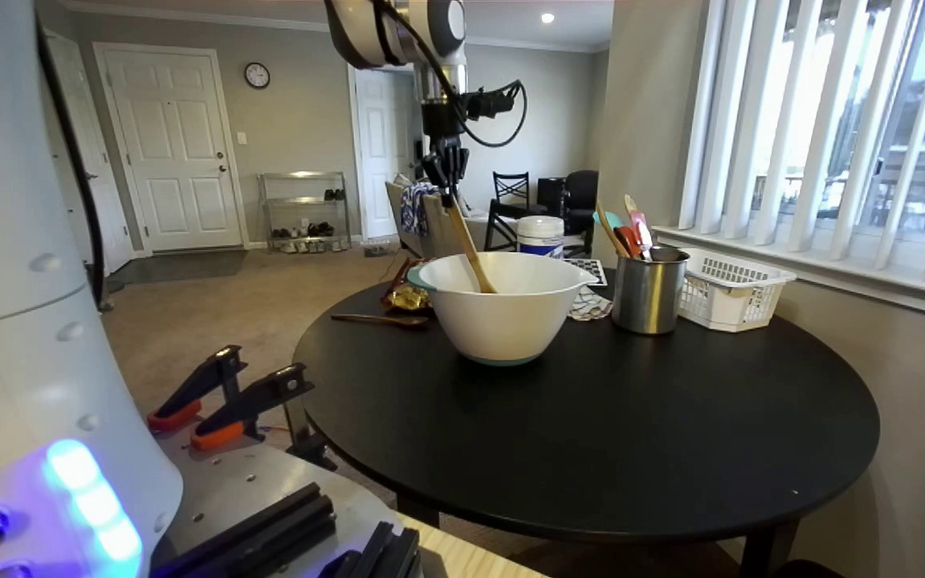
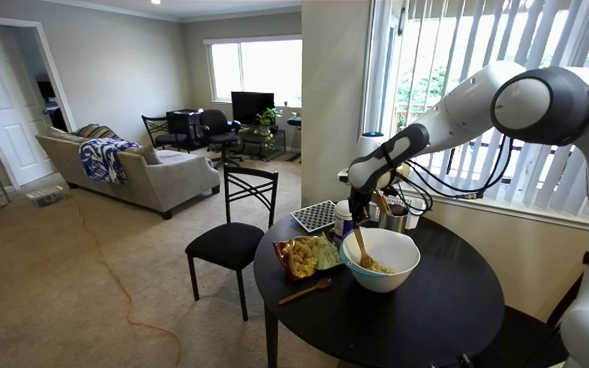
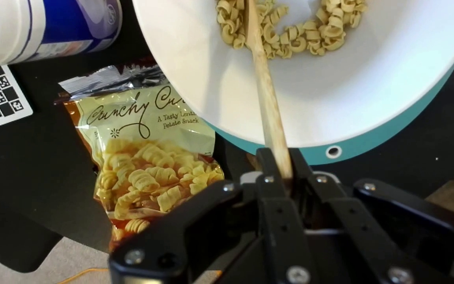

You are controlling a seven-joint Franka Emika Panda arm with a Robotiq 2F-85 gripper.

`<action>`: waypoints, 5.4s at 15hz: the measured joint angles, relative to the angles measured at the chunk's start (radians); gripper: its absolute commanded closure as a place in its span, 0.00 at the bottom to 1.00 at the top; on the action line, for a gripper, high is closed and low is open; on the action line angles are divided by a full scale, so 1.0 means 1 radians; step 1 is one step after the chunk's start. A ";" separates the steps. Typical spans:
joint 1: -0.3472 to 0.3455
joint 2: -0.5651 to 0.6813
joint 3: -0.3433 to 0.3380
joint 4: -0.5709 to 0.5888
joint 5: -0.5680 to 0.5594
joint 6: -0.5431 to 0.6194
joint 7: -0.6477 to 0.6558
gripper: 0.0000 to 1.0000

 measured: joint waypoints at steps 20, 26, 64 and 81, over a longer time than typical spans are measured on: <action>0.045 -0.023 -0.074 -0.041 -0.161 -0.066 0.115 0.97; 0.050 -0.023 -0.076 -0.084 -0.161 0.127 0.313 0.97; 0.048 -0.107 -0.088 -0.163 -0.204 0.013 0.544 0.97; 0.081 -0.054 -0.036 -0.076 -0.217 0.220 0.544 0.97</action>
